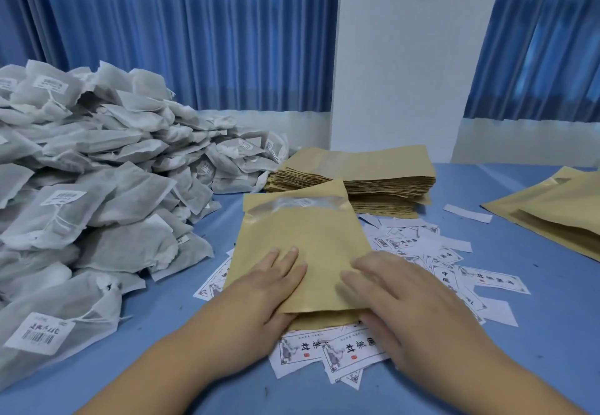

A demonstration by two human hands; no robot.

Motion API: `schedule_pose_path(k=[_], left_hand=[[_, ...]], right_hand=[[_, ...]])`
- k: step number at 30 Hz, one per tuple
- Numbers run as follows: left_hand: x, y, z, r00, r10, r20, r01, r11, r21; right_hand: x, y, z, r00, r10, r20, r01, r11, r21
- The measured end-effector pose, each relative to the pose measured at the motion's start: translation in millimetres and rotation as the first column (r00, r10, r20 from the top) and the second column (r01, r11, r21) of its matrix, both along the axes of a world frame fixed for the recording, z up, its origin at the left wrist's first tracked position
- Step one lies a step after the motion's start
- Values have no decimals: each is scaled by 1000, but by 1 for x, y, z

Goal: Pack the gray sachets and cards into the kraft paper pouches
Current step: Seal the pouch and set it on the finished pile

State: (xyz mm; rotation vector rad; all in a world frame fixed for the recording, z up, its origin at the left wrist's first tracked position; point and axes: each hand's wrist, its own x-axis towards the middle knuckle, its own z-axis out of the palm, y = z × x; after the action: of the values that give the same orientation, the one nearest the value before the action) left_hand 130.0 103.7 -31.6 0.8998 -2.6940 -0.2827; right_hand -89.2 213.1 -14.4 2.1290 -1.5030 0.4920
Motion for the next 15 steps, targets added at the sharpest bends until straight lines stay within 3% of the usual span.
schedule_pose_path(k=[3,8,12,15], left_hand=[[0,1,-2,988,-65,136,67,998,-9],[3,-1,-4,954,-177,242,175,984,31],[3,-6,-5,968,-195,155,178,977,120],[8,-9,-4,980,-201,-1,195,950,244]], right_hand=[[-5,-6,-5,991,111,-69,-101,985,140],[-14,-17,-5,995,57,-82,-7,862,507],[-8,-28,5,972,108,-209,-2,893,451],[1,-31,11,935,91,-342,68,903,425]])
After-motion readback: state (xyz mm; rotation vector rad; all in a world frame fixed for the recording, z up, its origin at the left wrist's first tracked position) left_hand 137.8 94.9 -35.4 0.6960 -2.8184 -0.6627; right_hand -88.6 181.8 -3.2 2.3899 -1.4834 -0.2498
